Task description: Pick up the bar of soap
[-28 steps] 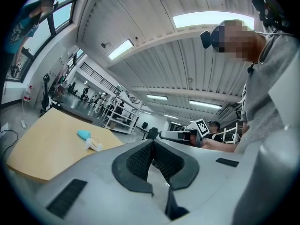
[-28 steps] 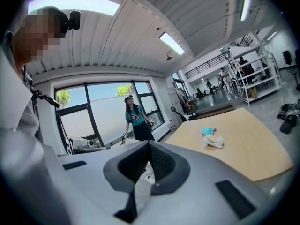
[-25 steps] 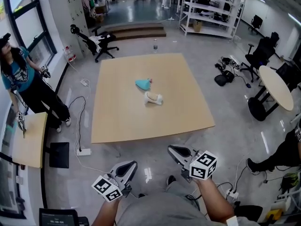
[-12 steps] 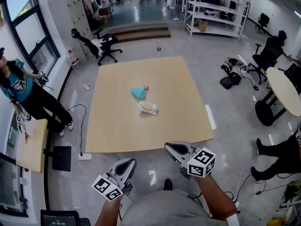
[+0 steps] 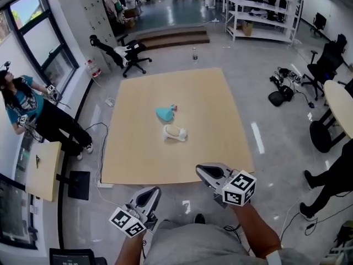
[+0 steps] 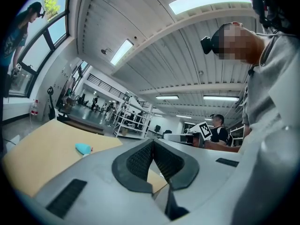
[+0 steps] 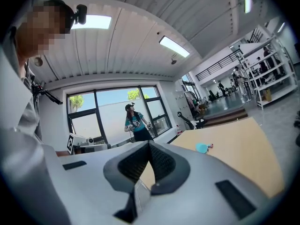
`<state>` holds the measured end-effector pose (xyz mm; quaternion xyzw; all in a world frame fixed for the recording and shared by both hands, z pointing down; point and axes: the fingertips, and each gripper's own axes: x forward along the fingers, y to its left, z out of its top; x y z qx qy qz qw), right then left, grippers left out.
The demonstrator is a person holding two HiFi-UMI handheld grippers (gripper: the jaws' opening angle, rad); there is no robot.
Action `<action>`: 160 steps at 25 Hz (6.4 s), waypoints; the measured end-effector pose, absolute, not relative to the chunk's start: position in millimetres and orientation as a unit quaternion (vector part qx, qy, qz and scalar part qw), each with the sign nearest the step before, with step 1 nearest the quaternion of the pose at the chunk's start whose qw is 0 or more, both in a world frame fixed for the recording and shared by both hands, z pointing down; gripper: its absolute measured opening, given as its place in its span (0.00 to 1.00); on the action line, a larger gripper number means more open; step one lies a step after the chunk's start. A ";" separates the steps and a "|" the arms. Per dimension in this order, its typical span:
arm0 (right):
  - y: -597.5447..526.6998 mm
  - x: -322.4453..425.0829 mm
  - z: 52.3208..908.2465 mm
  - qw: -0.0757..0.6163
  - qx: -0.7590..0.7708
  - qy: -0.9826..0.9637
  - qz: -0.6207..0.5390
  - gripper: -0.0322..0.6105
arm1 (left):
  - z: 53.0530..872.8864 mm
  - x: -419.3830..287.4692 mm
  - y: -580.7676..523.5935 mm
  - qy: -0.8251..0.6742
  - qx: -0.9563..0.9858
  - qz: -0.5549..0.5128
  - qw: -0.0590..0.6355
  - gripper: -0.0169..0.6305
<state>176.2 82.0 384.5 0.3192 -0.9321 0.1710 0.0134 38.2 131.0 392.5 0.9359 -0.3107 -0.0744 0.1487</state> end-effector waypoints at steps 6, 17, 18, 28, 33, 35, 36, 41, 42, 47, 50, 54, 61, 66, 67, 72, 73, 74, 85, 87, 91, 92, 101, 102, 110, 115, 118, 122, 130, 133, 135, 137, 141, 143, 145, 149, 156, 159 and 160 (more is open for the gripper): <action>46.3 160.6 394.4 0.011 0.313 -0.934 0.173 0.06 | 408.0 22.0 94.6 -0.323 0.930 -0.063 0.162 0.04; -28.3 136.3 394.4 0.024 0.345 -0.923 0.168 0.06 | 405.8 8.4 6.7 -0.278 0.945 -0.073 0.159 0.04; -36.1 129.3 392.9 0.024 0.348 -0.922 0.168 0.06 | 405.0 1.0 -2.1 -0.275 0.946 -0.071 0.157 0.04; -112.4 81.9 396.6 0.034 0.390 -0.909 0.144 0.06 | 405.4 -51.6 -92.9 -0.228 0.964 -0.067 0.121 0.04; -141.0 68.1 404.8 0.053 0.396 -0.904 0.154 0.06 | 412.5 -57.6 -133.7 -0.210 0.968 -0.057 0.128 0.04; -153.3 76.3 409.3 0.059 0.398 -0.903 0.154 0.06 | 415.9 -48.6 -147.3 -0.203 0.970 -0.048 0.124 0.04; -162.5 80.1 411.1 0.059 0.398 -0.902 0.156 0.06 | 418.7 -43.4 -156.6 -0.200 0.972 -0.037 0.121 0.04; -207.4 79.4 440.2 0.082 0.361 -0.913 0.174 0.06 | 447.9 -13.2 -194.6 -0.175 0.975 0.019 0.133 0.04; -215.0 79.2 449.6 0.089 0.351 -0.915 0.178 0.06 | 454.2 -6.1 -199.2 -0.170 0.976 0.030 0.130 0.04; -251.4 82.6 489.2 0.124 0.318 -0.921 0.191 0.07 | 488.7 31.6 -238.1 -0.162 0.977 0.088 0.107 0.04; -272.1 80.0 516.3 0.162 0.288 -0.922 0.201 0.21 | 515.9 52.4 -266.0 -0.153 0.975 0.117 0.109 0.15; -285.5 81.6 565.6 0.242 0.255 -0.915 0.200 0.28 | 566.7 69.3 -282.4 -0.134 0.969 0.190 0.087 0.24; -291.7 79.1 646.7 0.360 0.176 -0.902 0.163 0.39 | 658.4 73.4 -284.5 -0.047 0.939 0.341 0.021 0.42; -290.5 77.0 681.3 0.428 0.137 -0.885 0.120 0.43 | 689.8 78.8 -283.7 0.029 0.905 0.418 -0.079 0.43; -290.3 77.8 686.2 0.439 0.133 -0.881 0.112 0.43 | 690.6 80.6 -286.5 0.031 0.903 0.421 -0.083 0.43; -287.8 81.7 712.0 0.470 0.122 -0.868 0.103 0.43 | 707.7 86.5 -289.5 0.061 0.889 0.445 -0.083 0.43; -288.8 82.5 715.4 0.471 0.123 -0.868 0.103 0.43 | 710.5 88.0 -289.1 0.068 0.889 0.447 -0.078 0.43; -289.8 83.6 719.1 0.474 0.124 -0.866 0.102 0.43 | 712.2 89.6 -288.8 0.075 0.889 0.447 -0.072 0.43; -290.4 87.3 735.3 0.482 0.122 -0.859 0.125 0.43 | 711.3 96.8 -292.0 0.072 0.905 0.419 -0.017 0.43; -290.8 87.2 729.9 0.479 0.130 -0.860 0.117 0.43 | 706.1 96.6 -292.0 0.073 0.906 0.417 -0.022 0.43; -290.8 85.9 713.1 0.465 0.140 -0.868 0.106 0.43 | 688.5 95.7 -291.1 0.074 0.911 0.404 -0.040 0.42; -290.9 84.6 708.0 0.463 0.140 -0.869 0.102 0.43 | 683.0 94.5 -290.9 0.074 0.911 0.402 -0.046 0.42; -297.9 50.5 663.4 0.449 0.139 -0.881 0.050 0.43 | 636.3 61.3 -294.9 0.041 0.915 0.392 -0.091 0.42; -297.6 44.5 661.4 0.449 0.137 -0.882 0.046 0.43 | 634.3 55.3 -294.5 0.036 0.915 0.391 -0.092 0.42; -286.1 -6.0 653.0 0.451 0.105 -0.886 0.024 0.43 | 625.3 5.0 -283.1 0.001 0.916 0.393 -0.086 0.42; -279.7 -29.4 660.1 0.454 0.084 -0.887 0.011 0.43 | 632.3 -18.7 -277.3 -0.023 0.917 0.392 -0.076 0.42; -278.2 -42.3 664.6 0.458 0.074 -0.886 0.009 0.43 | 636.5 -31.4 -276.0 -0.031 0.916 0.393 -0.071 0.42; -273.2 -55.1 673.6 0.465 0.064 -0.883 0.011 0.43 | 644.6 -44.1 -271.4 -0.035 0.915 0.397 -0.062 0.42; -268.0 -65.9 697.1 0.483 0.047 -0.874 0.018 0.43 | 666.5 -55.4 -267.3 -0.037 0.917 0.397 -0.034 0.41; -266.6 -67.1 708.9 0.494 0.041 -0.868 0.024 0.43 | 677.5 -56.4 -266.5 -0.034 0.915 0.402 -0.025 0.41; -265.5 -67.3 714.8 0.500 0.036 -0.865 0.029 0.43 | 684.0 -57.2 -265.9 -0.031 0.915 0.402 -0.015 0.41; -261.6 -67.8 720.9 0.506 0.031 -0.861 0.032 0.43 | 691.8 -59.2 -262.9 -0.033 0.918 0.395 0.004 0.41; -253.4 -68.8 730.8 0.521 0.015 -0.853 0.029 0.43 | 707.1 -64.1 -256.3 -0.045 0.923 0.378 0.052 0.41; -251.5 -70.0 734.2 0.530 0.007 -0.848 0.020 0.43 | 714.2 -67.1 -254.7 -0.051 0.925 0.369 0.074 0.41; -249.4 -70.9 738.6 0.539 -0.001 -0.842 0.011 0.43 | 720.5 -68.8 -253.2 -0.057 0.926 0.362 0.089 0.41; -247.8 -73.7 745.4 0.555 -0.017 -0.832 0.006 0.43 | 728.0 -71.5 -252.2 -0.063 0.924 0.362 0.105 0.41; -245.4 -74.6 754.9 0.562 -0.019 -0.827 -0.003 0.43 | 737.5 -73.9 -247.8 -0.071 0.923 0.361 0.116 0.41; -242.1 -75.5 758.3 0.564 -0.025 -0.826 0.000 0.43 | 741.6 -74.4 -245.9 -0.073 0.922 0.363 0.119 0.41; -241.7 -75.6 759.0 0.564 -0.025 -0.825 -0.001 0.43 | 742.7 -74.2 -245.6 -0.073 0.921 0.363 0.119 0.41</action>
